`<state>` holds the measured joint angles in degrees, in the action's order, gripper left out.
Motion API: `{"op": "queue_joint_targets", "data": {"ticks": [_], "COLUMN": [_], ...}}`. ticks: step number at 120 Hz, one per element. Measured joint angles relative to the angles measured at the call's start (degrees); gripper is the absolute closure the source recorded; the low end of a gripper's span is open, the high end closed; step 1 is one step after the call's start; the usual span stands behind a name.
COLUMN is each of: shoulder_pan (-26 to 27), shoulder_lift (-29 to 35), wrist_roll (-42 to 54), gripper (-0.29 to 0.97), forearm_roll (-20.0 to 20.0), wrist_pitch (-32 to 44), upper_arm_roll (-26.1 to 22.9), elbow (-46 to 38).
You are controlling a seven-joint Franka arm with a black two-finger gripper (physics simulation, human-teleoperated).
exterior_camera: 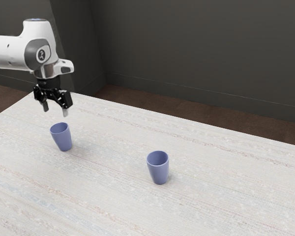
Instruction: Place the left cup onto the right cup
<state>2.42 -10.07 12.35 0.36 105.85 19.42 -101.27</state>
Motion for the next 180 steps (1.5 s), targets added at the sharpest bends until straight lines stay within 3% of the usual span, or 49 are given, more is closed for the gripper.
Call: {"op": "queue_joint_targets", "data": {"ticks": [68, 180], "shoulder_pan": [-4.09, -8.42], "shoulder_lift": [-3.75, -12.41], "wrist_roll": [1.49, 10.38], "gripper": [0.00, 0.00], "forearm_roll": [-0.26, -2.40], "wrist_pitch": [2.39, 3.99], "upper_arm_roll": [-0.18, -0.83], "elbow": [0.61, 8.53]}}
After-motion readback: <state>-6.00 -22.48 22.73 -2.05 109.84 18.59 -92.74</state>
